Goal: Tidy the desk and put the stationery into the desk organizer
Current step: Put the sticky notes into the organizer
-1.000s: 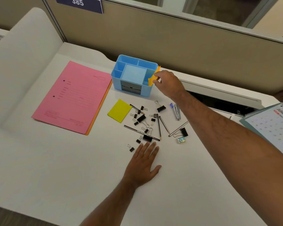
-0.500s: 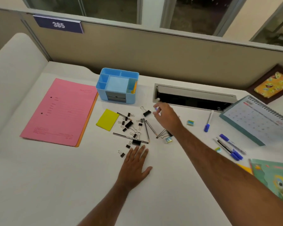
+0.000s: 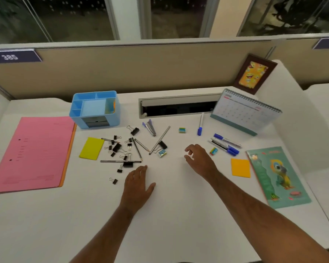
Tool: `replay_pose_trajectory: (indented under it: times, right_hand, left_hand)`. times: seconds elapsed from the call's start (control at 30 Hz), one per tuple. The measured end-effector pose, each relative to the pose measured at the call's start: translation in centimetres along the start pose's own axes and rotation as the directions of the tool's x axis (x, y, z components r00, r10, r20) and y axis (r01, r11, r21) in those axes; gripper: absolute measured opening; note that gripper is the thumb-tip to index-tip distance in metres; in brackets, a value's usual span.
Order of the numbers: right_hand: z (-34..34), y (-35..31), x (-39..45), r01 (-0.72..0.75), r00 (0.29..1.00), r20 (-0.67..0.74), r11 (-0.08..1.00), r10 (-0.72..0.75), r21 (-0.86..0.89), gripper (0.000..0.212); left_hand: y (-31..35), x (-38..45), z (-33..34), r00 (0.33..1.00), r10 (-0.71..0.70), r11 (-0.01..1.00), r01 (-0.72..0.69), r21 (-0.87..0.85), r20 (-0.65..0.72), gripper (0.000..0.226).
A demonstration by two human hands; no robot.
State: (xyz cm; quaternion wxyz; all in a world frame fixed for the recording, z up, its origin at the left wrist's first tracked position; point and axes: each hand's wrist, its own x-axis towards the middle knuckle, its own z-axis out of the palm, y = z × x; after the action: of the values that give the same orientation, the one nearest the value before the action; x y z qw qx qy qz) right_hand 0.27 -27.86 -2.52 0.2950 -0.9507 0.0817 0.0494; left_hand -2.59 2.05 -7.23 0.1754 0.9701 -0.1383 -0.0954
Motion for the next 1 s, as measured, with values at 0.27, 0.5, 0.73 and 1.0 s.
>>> replay_pose_trajectory:
  times: [0.27,0.5,0.73,1.0]
  right_hand:
    - [-2.7,6.5,-5.9,-0.233,0.921,-0.316,0.972,0.229,0.026,0.032]
    - [-5.4,12.2,-9.3,-0.478,0.793,-0.363,0.869,0.489,0.126,0.038]
    - [-7.0,15.0,-11.1,-0.470,0.839,-0.238,0.872,0.489,0.136,0.046]
    - [-7.3,15.9,-12.4,-0.424,0.904,-0.074,0.905,0.420,-0.043,0.063]
  left_hand:
    - [8.0,1.3,0.7,0.997,0.024,0.962,-0.002,-0.272,0.077,0.068]
    - [17.5,2.1,1.0,0.958,-0.049,0.631,0.248,-0.735,0.281,0.046]
    - [25.1,3.5,2.8,0.891,-0.014,0.470,0.406,-0.784,0.453,0.040]
    - [31.7,5.6,5.5,0.798,-0.028,0.487,0.536,-0.689,0.601,0.066]
